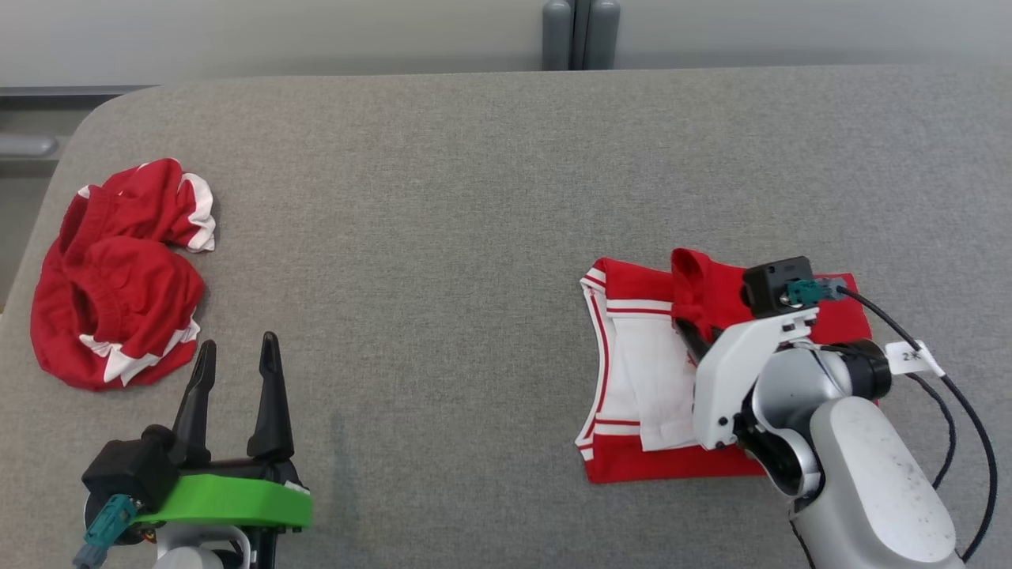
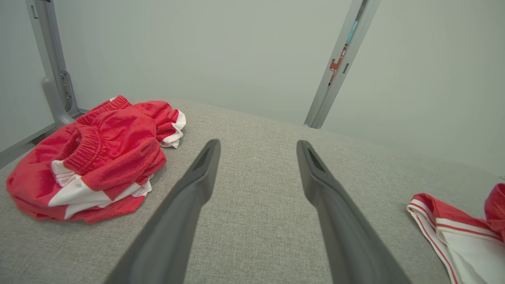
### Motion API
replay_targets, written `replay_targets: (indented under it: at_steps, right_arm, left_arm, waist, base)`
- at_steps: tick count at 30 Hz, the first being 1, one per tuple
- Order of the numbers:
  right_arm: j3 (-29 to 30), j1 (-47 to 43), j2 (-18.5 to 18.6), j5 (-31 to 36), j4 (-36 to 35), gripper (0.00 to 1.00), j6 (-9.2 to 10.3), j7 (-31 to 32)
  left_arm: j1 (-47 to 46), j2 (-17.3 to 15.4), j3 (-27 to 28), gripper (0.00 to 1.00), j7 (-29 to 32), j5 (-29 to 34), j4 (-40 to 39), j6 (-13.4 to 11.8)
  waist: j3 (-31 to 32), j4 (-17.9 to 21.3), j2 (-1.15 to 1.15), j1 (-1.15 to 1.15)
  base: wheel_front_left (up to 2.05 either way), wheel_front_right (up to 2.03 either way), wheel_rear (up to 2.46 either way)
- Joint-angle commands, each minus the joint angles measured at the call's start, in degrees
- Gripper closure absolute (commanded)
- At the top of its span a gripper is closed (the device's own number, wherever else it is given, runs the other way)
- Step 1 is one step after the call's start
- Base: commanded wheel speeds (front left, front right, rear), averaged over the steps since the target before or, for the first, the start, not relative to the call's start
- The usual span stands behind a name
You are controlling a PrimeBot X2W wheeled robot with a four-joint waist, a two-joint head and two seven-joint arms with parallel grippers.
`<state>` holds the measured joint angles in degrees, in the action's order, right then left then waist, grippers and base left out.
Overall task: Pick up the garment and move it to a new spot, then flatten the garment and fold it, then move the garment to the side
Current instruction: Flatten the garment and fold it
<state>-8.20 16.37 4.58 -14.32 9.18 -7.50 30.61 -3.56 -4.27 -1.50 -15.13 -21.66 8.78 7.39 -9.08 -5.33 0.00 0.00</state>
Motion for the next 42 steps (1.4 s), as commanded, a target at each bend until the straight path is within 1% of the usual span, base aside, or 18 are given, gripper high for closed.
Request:
replay_targets:
  at_steps: [1, 4, 10, 19, 20, 21, 25, 27, 30, 33, 36, 38, 42]
  right_arm:
    - [-1.17, 1.41, -0.13, -0.19, 1.52, 1.00, 0.03, -0.77]
    - [-3.22, 3.06, -0.68, 0.91, 5.00, 1.00, 0.03, -1.56]
    - [-5.59, 5.09, -1.34, 0.53, 10.77, 1.00, 0.03, -3.10]
    - [-8.05, 7.63, -1.62, -0.31, 15.94, 1.00, 0.03, -5.09]
    - [-8.48, 7.75, -1.59, -1.00, 16.15, 0.72, 0.02, -5.34]
    - [-8.75, 7.78, -1.64, -1.79, 16.23, 0.00, 0.02, -5.73]
    - [-10.38, 8.59, -1.64, -5.28, 13.86, 0.00, 0.02, -8.09]
    - [-11.14, 8.27, -1.63, -8.81, 11.33, 0.00, 0.03, -9.39]
    - [-11.49, 7.33, -1.59, -13.06, 6.17, 0.00, 0.03, -9.92]
    - [-10.11, 6.04, -0.45, -14.69, 0.73, 0.00, 0.03, -10.32]
    - [-6.82, 4.28, 1.52, -13.11, -4.43, 0.00, 0.02, -11.77]
    - [-3.51, 2.79, 2.42, -10.70, -6.89, 0.00, 0.02, -13.12]
    - [3.50, -0.86, 3.57, -5.08, -9.05, 0.00, 0.03, -15.93]
  left_arm:
    - [-0.04, -0.13, -0.02, 0.00, 0.00, -0.48, 0.12, 0.12]
    - [-0.23, -0.21, -0.31, 0.00, 0.00, -0.58, 0.37, 0.12]
    - [0.01, -0.27, -0.42, 0.00, 0.00, -1.00, 0.80, 0.12]
    - [0.37, -0.11, 0.36, 0.00, 0.00, -0.75, 0.63, 0.12]
    - [0.31, -0.10, 0.37, 0.00, 0.00, -0.69, 0.62, 0.12]
    - [0.24, -0.10, 0.38, 0.00, 0.00, -0.67, 0.62, 0.12]
    - [0.28, -0.09, 0.60, 0.00, 0.00, -0.61, 0.55, 0.12]
    - [0.61, -0.06, 0.74, 0.00, 0.00, -0.47, 0.47, 0.12]
    - [1.27, -0.16, 1.19, 0.00, 0.00, -0.31, 0.32, 0.12]
    - [1.66, -0.24, 1.58, 0.00, 0.00, -0.16, 0.14, 0.12]
    - [1.94, -0.17, 1.51, 0.00, 0.00, -0.07, -0.02, 0.12]
    - [2.06, -0.11, 1.44, 0.00, 0.00, -0.08, 0.08, 0.12]
    - [2.12, 0.07, 0.72, 0.00, 0.00, -0.14, 0.26, 0.12]
  waist:
    - [-0.19, -0.77, 0.00, 0.00]
    - [-0.09, -1.62, 0.00, 0.00]
    - [0.24, -2.75, 0.00, 0.00]
    - [0.52, -2.59, 0.00, 0.00]
    - [0.54, -2.54, 0.00, 0.00]
    - [0.57, -2.50, 0.00, 0.00]
    - [0.84, -2.17, 0.00, 0.00]
    - [1.16, -1.97, 0.00, 0.00]
    - [1.84, -1.50, 0.00, 0.00]
    - [2.43, -1.02, 0.00, 0.00]
    - [2.93, -0.59, 0.00, 0.00]
    - [3.27, -0.31, 0.00, 0.00]
    - [3.76, 0.15, 0.00, 0.00]
  base:
    - [0.00, 0.00, 0.00]
    - [0.00, 0.00, 0.00]
    - [0.00, 0.00, 0.00]
    - [0.00, 0.00, 0.00]
    - [0.00, 0.00, 0.00]
    - [0.00, 0.00, 0.00]
    - [0.00, 0.00, 0.00]
    - [0.00, 0.00, 0.00]
    - [0.00, 0.00, 0.00]
    - [0.00, 0.00, 0.00]
    - [0.00, 0.00, 0.00]
    - [0.00, 0.00, 0.00]
    - [0.00, 0.00, 0.00]
